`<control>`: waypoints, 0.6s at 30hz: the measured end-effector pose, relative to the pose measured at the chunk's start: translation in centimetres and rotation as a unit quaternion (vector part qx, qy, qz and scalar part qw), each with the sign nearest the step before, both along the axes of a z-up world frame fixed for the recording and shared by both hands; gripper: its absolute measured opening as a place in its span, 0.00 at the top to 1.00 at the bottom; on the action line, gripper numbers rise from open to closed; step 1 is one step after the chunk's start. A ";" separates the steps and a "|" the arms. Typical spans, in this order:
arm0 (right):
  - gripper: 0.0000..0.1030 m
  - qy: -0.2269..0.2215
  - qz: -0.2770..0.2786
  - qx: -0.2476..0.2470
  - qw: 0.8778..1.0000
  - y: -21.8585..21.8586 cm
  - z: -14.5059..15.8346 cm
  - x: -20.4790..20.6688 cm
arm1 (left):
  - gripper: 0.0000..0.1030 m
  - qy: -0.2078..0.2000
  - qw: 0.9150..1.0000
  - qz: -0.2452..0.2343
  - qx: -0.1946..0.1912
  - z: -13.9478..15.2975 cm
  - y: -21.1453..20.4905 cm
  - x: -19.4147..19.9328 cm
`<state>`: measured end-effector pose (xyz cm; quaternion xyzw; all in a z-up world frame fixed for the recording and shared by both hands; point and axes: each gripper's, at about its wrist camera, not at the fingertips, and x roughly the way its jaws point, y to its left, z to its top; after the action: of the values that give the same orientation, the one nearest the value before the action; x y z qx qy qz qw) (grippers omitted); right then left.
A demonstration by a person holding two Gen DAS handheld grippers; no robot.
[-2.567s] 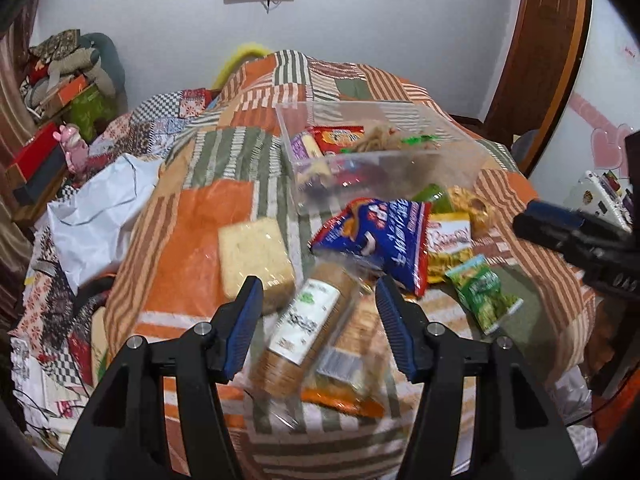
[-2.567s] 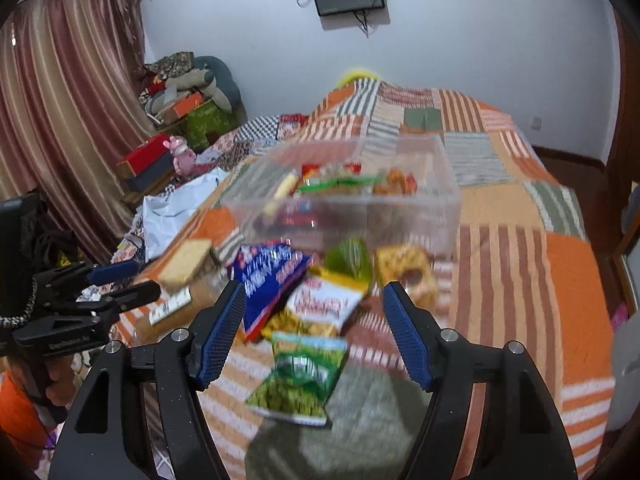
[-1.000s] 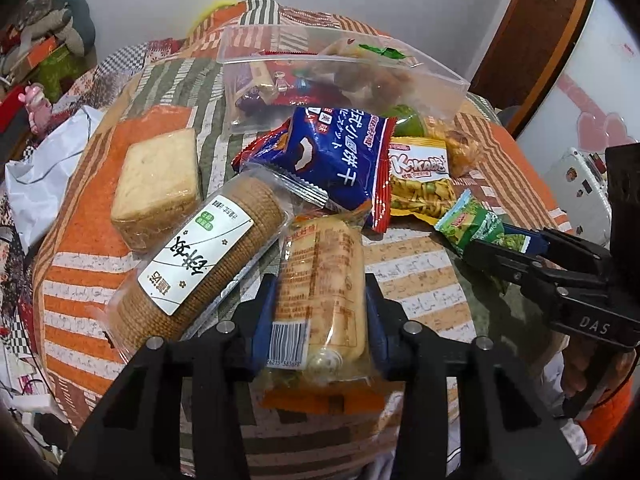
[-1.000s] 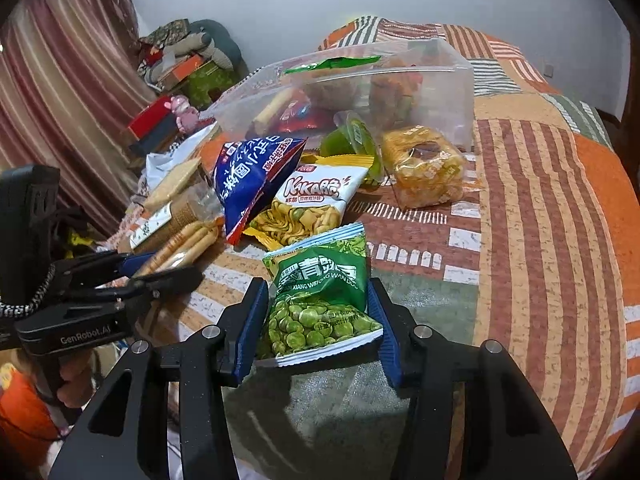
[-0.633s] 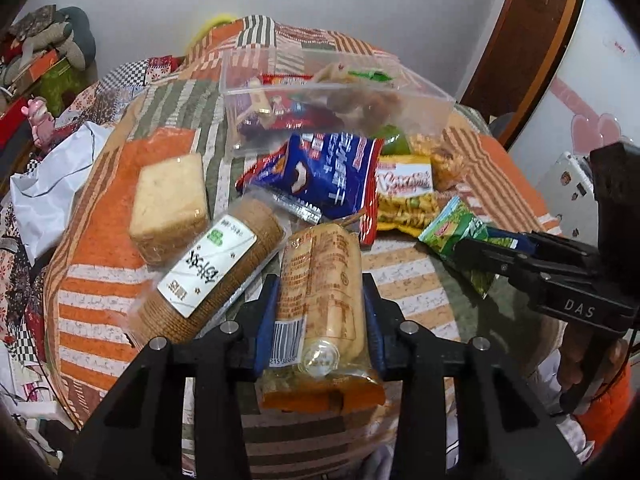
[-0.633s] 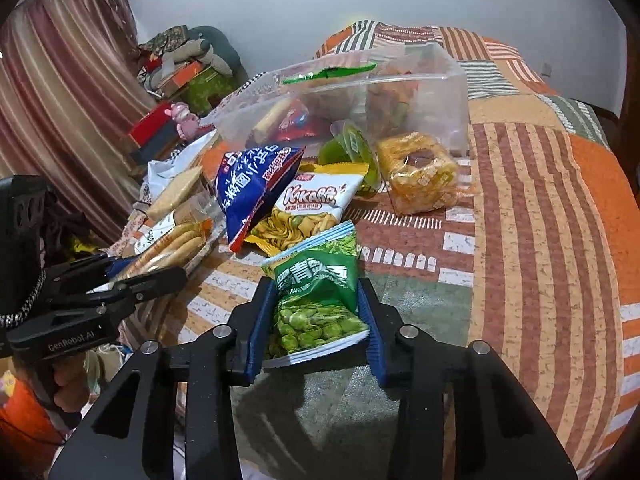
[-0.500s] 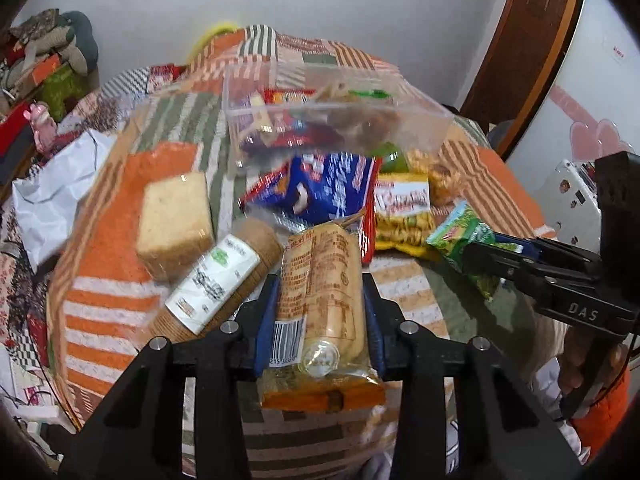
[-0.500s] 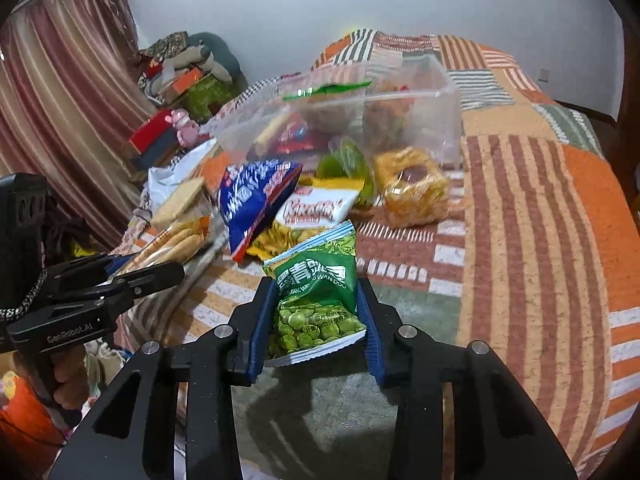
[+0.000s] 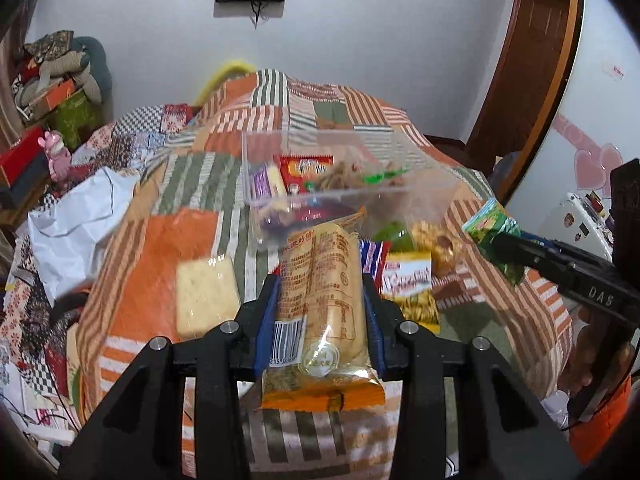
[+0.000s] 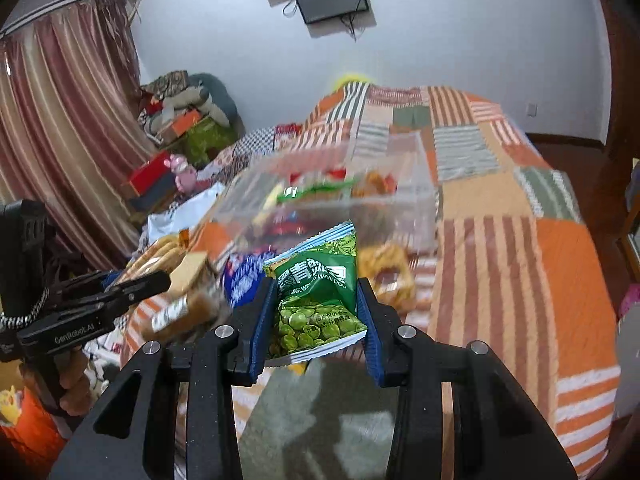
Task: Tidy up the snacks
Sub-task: 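Carry both snacks over the clear box and open both grippers to release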
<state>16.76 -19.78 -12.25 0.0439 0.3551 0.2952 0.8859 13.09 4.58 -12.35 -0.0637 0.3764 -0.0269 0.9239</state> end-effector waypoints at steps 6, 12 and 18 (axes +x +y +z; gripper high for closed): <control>0.65 -0.025 -0.016 0.001 1.000 0.3 1.4 1.4 | 0.63 -0.014 1.000 0.003 0.008 1.4 0.1 1.5; 0.65 -0.043 -0.027 -0.004 0.999 0.5 2.3 2.9 | 0.63 -0.023 1.000 0.010 0.005 2.4 0.6 4.2; 0.65 -0.057 -0.036 -0.012 0.998 0.4 3.0 5.0 | 0.63 -0.029 0.999 0.018 0.006 2.8 1.0 6.7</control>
<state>21.81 -19.38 -9.25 0.0297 0.3057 0.2607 0.9152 19.81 5.59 -9.52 -0.0644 0.3481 -0.0095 0.9352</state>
